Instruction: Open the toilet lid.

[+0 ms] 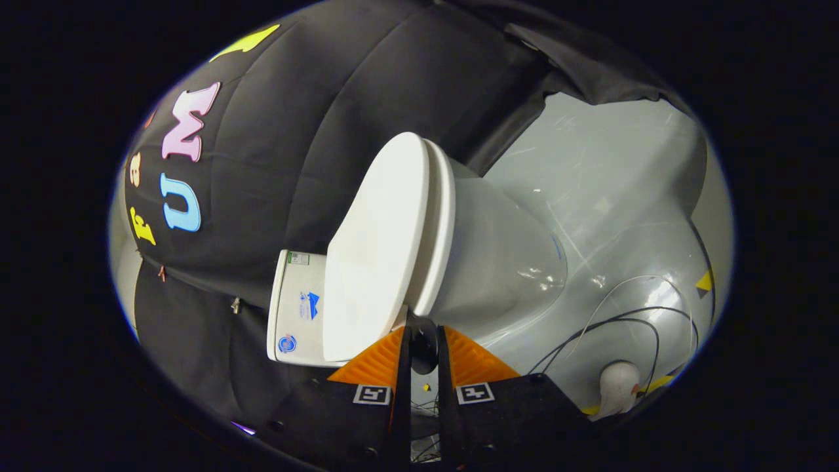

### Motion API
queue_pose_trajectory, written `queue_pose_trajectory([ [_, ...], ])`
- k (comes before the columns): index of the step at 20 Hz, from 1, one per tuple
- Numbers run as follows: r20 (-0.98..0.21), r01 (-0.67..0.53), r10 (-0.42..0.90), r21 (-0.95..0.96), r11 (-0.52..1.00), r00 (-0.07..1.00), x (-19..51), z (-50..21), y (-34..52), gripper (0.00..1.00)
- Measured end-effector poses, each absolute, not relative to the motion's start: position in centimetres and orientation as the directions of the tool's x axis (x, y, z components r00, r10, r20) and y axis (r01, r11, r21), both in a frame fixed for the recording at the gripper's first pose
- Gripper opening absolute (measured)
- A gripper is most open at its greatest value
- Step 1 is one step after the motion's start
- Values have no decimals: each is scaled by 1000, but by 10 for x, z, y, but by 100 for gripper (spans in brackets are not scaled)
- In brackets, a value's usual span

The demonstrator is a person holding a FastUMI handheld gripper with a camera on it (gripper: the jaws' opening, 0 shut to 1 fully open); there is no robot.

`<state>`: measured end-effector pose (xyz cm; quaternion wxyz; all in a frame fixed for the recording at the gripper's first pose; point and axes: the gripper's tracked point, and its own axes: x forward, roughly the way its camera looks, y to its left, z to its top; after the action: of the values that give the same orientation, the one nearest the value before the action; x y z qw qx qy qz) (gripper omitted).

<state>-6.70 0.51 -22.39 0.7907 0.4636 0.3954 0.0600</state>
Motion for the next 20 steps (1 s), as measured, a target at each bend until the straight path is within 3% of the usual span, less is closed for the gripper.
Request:
queue_pose_trajectory([
  [1, -551, 279, 463, 799, 533, 694, -71, -220, -3, 22],
  [3, -541, 316, 474, 821, 475, 695, -69, -217, 0, 5],
  [20, -620, 294, 372, 711, 639, 691, -65, -170, 1, 5],
])
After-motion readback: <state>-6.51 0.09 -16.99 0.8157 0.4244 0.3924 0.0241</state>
